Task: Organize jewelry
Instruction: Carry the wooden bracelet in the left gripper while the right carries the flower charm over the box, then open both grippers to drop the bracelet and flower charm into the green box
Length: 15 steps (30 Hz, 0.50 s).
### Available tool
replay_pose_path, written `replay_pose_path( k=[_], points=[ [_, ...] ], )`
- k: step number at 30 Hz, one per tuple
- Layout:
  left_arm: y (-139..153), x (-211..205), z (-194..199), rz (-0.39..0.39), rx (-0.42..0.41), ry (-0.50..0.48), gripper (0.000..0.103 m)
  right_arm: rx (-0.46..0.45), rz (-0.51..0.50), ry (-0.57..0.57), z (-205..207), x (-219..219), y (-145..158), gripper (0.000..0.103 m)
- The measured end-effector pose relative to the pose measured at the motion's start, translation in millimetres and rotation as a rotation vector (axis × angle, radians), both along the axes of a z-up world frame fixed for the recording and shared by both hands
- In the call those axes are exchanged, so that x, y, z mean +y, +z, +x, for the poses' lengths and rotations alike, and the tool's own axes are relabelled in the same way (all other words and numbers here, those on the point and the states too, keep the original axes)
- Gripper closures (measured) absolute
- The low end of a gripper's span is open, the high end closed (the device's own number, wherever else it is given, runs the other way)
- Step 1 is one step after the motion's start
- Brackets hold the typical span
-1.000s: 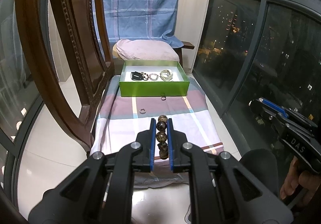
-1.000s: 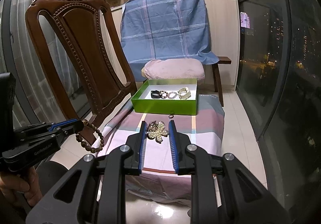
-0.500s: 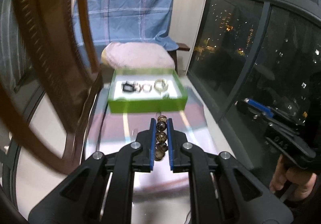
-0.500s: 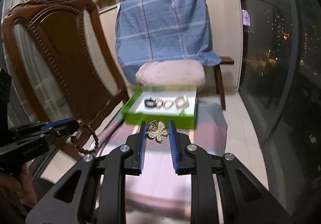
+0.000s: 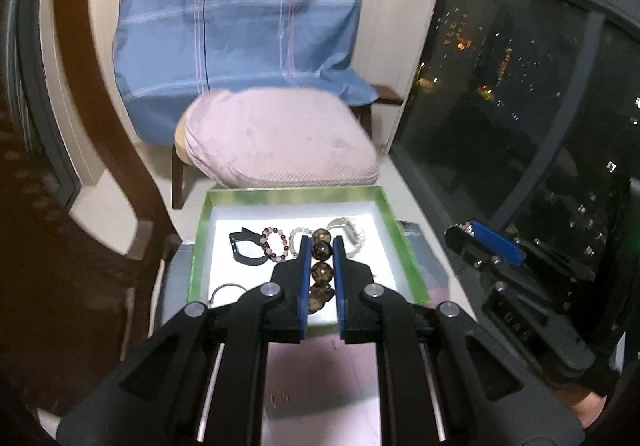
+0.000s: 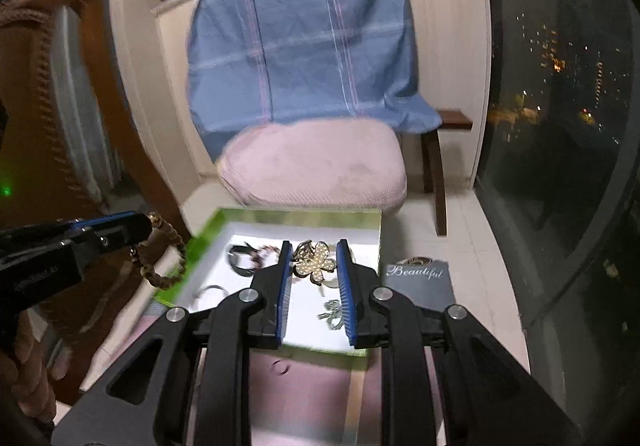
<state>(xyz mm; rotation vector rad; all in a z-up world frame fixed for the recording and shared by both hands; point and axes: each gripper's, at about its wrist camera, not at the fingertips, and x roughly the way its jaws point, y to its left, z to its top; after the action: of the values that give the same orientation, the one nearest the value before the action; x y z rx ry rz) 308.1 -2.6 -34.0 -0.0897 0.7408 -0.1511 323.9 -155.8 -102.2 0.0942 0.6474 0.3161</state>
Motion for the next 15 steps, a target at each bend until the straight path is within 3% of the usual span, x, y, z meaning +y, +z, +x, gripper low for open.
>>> replay_pose_path(
  k=[7,12,13,14,15],
  points=[
    [-78.3,-1.0,69.0,0.044,0.164,0.027,0.092,0.139,-0.098,-0.005,59.9,23.7,-78.0,0.081],
    [-110.5,-0.7,85.7,0.061,0.223,0.04,0.092,0.159,-0.149,-0.023,75.6,29.2,-96.9,0.081],
    [-115.0,-1.5,88.0,0.068,0.241,0.037,0.091,0.158,-0.169,-0.026,77.4,30.6,-98.1,0.076],
    [-117.2,-1.9,88.5,0.081,0.25,0.04,0.087,0.159,-0.182,-0.027,79.0,32.0,-98.1,0.06],
    [-117.9,0.1,90.4,0.094,0.251,0.049,0.064,0.154,-0.2,-0.031,77.3,33.4,-95.7,0.055]
  ],
)
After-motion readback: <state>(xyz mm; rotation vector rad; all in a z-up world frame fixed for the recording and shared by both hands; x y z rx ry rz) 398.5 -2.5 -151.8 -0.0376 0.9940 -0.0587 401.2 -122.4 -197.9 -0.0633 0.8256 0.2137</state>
